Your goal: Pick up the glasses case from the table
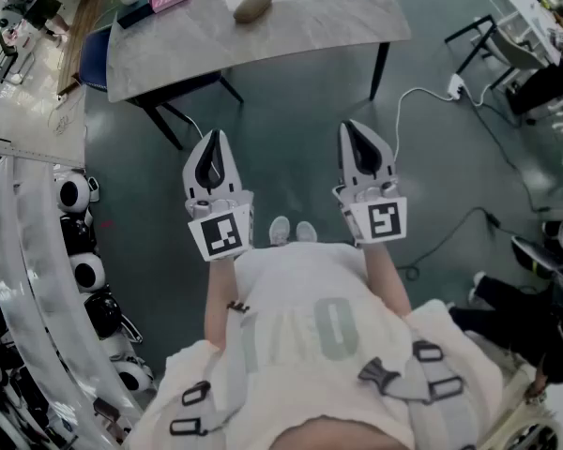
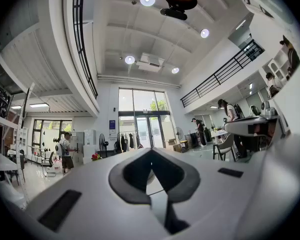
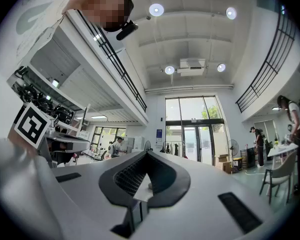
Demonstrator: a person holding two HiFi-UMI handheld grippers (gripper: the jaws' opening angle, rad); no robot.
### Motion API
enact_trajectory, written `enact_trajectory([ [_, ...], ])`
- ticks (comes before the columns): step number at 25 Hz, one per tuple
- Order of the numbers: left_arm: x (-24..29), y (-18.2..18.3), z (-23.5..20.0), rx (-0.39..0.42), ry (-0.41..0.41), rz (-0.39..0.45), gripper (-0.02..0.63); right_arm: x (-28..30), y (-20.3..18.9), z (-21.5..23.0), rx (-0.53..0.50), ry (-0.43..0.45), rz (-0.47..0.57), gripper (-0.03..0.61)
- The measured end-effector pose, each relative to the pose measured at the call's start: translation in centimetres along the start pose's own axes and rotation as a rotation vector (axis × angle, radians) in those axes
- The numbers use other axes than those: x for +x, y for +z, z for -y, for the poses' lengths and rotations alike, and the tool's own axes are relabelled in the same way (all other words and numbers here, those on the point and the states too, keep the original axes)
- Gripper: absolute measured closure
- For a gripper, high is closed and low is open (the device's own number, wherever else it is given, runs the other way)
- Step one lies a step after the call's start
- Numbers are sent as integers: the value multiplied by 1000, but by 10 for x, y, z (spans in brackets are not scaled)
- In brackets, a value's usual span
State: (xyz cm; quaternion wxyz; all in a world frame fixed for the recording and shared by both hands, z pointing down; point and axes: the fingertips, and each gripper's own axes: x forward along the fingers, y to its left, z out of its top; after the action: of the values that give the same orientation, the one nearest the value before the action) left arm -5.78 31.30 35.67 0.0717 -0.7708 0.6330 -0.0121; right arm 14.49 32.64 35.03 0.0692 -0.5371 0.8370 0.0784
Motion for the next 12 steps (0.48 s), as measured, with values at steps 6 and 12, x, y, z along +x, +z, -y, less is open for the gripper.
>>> enact_trajectory([
  [6, 1, 0, -3, -2, 3, 0, 611, 2, -3, -1, -6, 3, -6, 577],
  [12, 1, -1, 0, -19, 12, -2, 611, -1, -6, 7, 6, -5, -20, 577],
])
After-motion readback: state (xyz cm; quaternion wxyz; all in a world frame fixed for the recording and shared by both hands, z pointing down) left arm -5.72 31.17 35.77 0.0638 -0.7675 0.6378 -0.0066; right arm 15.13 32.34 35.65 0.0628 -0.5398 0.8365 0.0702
